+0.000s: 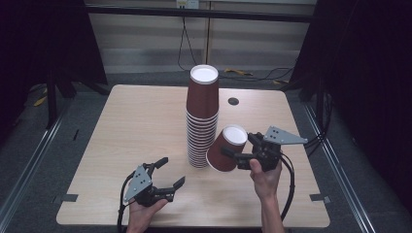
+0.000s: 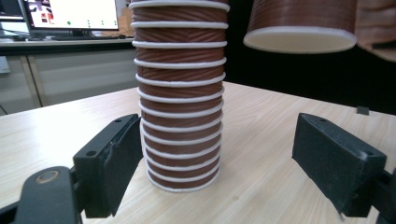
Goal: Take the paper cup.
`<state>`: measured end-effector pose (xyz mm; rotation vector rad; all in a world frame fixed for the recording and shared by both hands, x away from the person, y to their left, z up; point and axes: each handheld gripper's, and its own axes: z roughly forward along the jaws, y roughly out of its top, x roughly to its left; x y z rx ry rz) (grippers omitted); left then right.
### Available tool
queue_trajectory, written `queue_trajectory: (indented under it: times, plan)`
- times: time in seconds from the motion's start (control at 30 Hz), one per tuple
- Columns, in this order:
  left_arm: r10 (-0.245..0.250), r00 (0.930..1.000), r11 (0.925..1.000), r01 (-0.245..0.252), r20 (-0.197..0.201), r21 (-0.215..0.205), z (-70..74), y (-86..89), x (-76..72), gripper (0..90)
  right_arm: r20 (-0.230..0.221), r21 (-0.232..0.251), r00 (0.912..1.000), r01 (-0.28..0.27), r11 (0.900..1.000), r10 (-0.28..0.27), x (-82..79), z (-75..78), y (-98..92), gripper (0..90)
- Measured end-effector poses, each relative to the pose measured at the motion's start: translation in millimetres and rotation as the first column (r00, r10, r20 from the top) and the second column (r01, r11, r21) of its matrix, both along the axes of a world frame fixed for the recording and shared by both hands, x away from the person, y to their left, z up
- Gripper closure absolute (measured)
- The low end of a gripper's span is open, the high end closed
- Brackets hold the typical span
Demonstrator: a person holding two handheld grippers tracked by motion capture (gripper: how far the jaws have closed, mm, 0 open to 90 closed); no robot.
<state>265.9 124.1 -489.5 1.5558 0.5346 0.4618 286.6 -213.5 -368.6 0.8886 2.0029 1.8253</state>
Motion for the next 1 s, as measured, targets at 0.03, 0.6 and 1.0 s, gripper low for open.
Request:
queue_trajectory:
  times: [0.03,0.6,1.0]
  plan:
    - [0.0,1.0,1.0,0.0,0.0,0.0,0.0,0.0,0.0,15.9,-0.003,-0.005,1.0,-0.006,1.0,0.006,0.3,-2.0,2.0,22.3]
    - [-0.095,0.9955,0.9954,0.095,0.002,0.013,8.2,-9.8,-1.9,15.7,-0.048,0.013,0.9943,-0.094,0.995,0.095,0.5,-35.2,23.3,22.4]
    - [-0.155,0.988,0.9875,0.155,0.0,0.031,9.4,-20.5,-3.7,15.6,-0.061,0.036,0.9852,-0.158,0.987,0.16,-0.3,-51.1,36.5,22.5]
